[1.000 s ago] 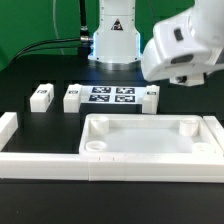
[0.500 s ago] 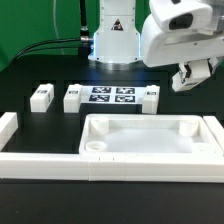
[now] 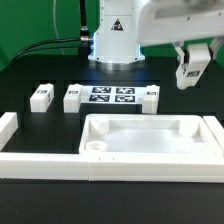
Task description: Assemble desk
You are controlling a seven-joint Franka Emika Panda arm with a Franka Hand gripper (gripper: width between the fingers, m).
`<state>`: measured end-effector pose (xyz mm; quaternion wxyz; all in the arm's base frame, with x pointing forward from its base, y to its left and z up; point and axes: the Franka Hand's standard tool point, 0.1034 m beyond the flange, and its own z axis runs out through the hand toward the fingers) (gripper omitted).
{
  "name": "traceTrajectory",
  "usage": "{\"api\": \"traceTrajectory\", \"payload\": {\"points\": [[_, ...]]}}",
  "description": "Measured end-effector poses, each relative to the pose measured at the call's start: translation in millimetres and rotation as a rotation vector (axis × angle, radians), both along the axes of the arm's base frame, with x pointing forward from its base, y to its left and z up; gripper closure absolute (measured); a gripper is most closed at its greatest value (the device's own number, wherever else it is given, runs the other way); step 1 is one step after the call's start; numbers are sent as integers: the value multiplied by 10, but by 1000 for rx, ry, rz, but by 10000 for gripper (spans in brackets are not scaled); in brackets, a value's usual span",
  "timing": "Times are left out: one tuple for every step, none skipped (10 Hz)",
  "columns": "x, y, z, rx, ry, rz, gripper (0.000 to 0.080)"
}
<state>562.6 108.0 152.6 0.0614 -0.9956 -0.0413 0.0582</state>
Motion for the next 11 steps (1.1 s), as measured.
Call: {"api": "traceTrajectory", "payload": {"points": [[5, -7, -32, 0, -62, -8, 511], [49, -17, -36, 0, -152, -18, 511], [51, -27, -42, 0, -218, -25, 511], [99, -41, -46, 3, -265, -12, 511], [254, -69, -8, 6, -346, 5, 511], [383, -69, 52, 8, -421, -2, 511], [477, -58, 105, 10, -506, -7, 511], [429, -66, 57, 9, -506, -7, 511], [425, -65, 53, 9, -502, -7, 511], [424, -66, 51, 9, -502, -7, 511], [429, -66, 42, 9, -501, -7, 511]]}}
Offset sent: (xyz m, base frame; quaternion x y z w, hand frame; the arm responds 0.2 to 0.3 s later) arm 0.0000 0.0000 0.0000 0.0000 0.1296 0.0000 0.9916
